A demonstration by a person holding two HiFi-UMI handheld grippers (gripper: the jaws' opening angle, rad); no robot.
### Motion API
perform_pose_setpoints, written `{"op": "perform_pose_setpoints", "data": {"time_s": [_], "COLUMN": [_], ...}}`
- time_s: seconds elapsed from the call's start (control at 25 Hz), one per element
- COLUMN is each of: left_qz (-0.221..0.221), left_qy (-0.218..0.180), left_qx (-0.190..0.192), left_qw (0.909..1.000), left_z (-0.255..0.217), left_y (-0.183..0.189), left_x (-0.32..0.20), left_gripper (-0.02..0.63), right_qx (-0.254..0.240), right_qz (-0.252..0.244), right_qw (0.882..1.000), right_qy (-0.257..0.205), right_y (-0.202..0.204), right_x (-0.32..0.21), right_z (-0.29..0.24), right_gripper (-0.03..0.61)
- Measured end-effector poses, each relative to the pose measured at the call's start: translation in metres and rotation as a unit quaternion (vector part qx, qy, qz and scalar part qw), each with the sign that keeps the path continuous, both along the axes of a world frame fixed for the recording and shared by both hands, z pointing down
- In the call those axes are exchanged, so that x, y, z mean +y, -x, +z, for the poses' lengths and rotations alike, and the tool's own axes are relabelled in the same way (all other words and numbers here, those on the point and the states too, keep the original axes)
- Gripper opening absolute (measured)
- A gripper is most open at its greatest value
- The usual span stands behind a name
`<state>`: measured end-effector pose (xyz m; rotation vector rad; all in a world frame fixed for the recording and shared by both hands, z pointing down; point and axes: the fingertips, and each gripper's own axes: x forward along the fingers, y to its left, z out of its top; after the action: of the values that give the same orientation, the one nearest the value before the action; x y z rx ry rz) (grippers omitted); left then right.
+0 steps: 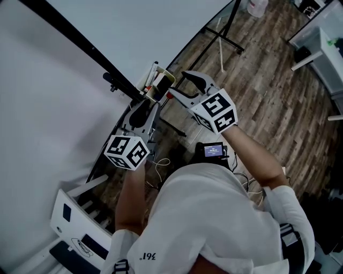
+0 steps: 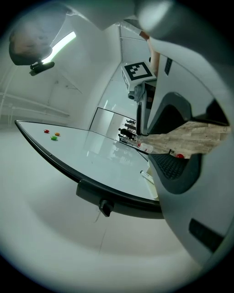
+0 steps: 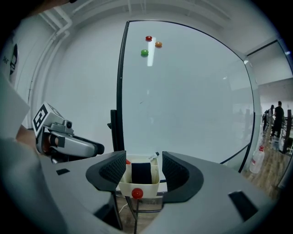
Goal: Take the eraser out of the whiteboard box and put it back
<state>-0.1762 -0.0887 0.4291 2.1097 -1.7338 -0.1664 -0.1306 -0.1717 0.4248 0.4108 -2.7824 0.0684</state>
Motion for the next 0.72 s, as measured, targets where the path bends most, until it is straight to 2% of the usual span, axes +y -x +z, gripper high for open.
{"op": "perform_pose_setpoints", "data": {"time_s": [0.32, 0.72], "left_qz": [0.014, 0.042], "left_qy": [-0.022, -0.047], "left_qx": [0.006, 0.020], "left_qw": [0.9996, 0.9978], "left_z": [-0.019, -0.045], "left_y": [-0.011, -0.033], "left_x": [0.002, 0.008], "left_gripper": [0.138, 0.138], "right_qx": [-0.027, -0.049], "right_qz": [0.021, 0.055], "right_qw": [0.999, 0.997], "right_qy": [-0.016, -0.013], "right_y": [-0.030, -0.067], "right_x": [-0.002, -0.003], "right_z": [-0.031, -0.053], "right_gripper": [0.243, 0.159]}}
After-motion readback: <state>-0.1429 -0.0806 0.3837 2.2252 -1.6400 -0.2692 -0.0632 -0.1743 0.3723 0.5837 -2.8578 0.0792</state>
